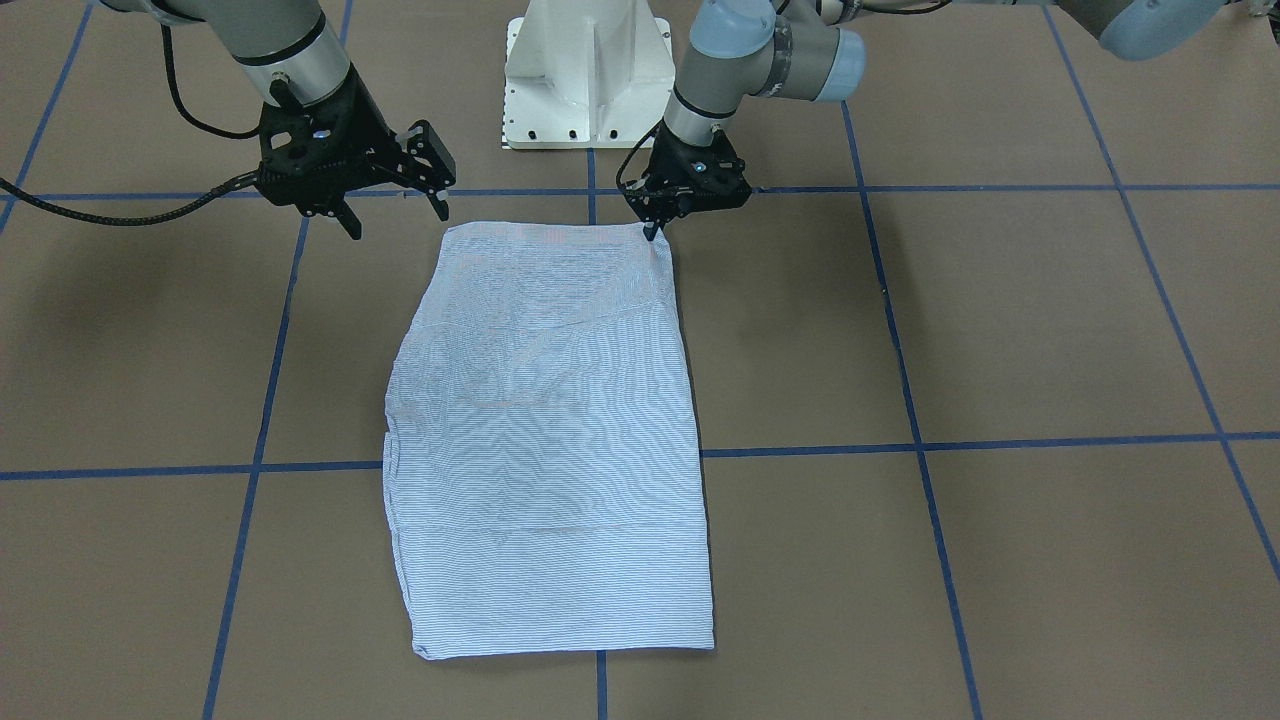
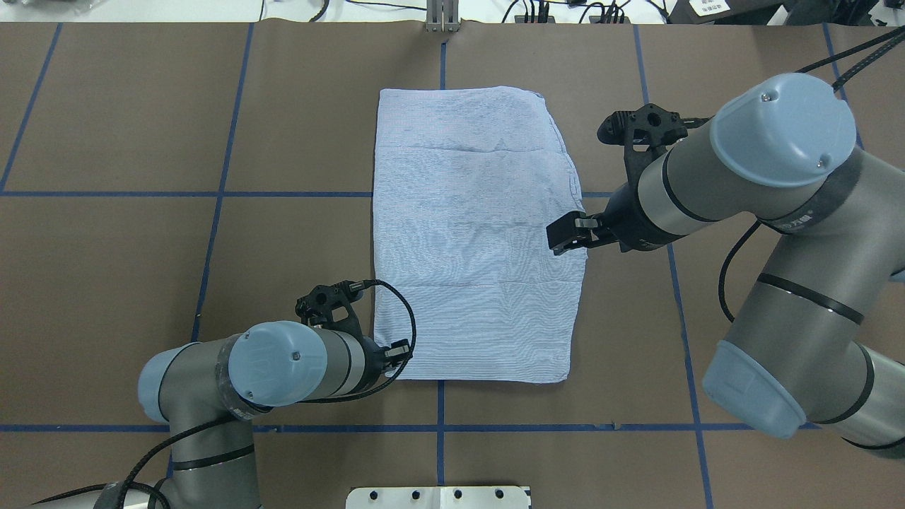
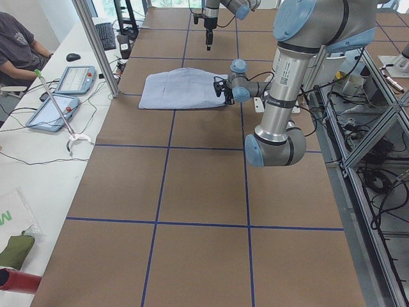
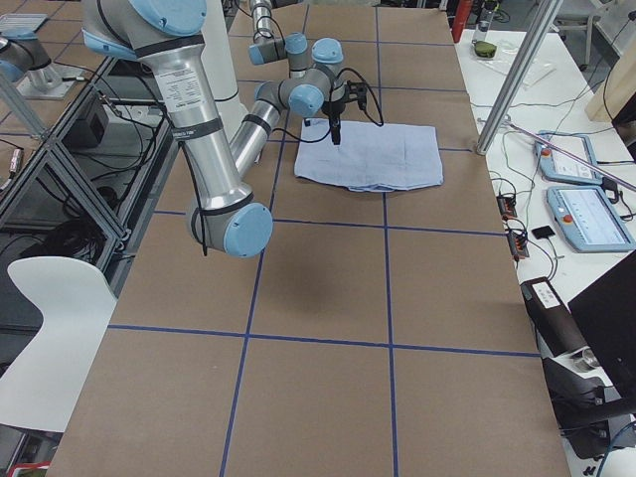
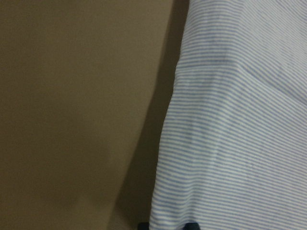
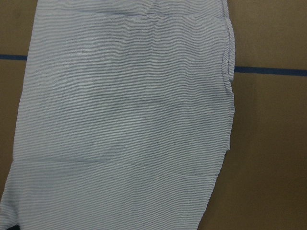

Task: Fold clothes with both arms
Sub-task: 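Move both grippers to the shirt's edge nearest the robot, then lower both grippers onto the near corners and close on the fabric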

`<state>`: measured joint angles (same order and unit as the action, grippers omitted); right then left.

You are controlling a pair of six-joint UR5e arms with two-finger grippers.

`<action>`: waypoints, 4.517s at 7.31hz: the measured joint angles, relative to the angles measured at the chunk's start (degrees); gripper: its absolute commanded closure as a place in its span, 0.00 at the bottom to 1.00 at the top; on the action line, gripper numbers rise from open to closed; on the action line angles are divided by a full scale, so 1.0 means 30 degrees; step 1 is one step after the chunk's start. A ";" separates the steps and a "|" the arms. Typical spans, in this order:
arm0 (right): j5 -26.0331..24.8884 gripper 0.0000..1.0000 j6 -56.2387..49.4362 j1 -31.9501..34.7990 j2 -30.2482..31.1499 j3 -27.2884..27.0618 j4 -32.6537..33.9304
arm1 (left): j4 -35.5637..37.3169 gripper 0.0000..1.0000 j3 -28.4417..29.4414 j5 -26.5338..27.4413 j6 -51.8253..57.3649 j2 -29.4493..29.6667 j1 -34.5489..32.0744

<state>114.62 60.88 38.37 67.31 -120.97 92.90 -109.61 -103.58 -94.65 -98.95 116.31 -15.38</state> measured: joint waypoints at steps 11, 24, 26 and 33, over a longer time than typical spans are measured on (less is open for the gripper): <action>-0.6554 0.00 1.3397 -0.7264 0.1847 0.1157 -0.2386 | 0.0009 1.00 -0.0068 -0.0147 0.0142 -0.0040 0.0019; -0.6932 0.00 1.3812 -0.7415 0.0731 0.3735 -0.1721 | -0.0076 1.00 0.0016 -0.0127 0.0142 -0.0015 0.0030; -0.6905 0.00 1.3809 -0.7444 0.0693 0.3969 -0.1739 | -0.0058 1.00 -0.0020 -0.0120 0.0142 -0.0012 0.0030; -0.6853 0.15 1.3808 -0.7610 0.0690 0.4023 -0.1823 | -0.0042 1.00 -0.0052 -0.0120 0.0142 -0.0021 0.0029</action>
<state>94.06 102.30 15.54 69.38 -108.90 87.43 -109.74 -103.74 -95.01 -98.53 116.25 -15.29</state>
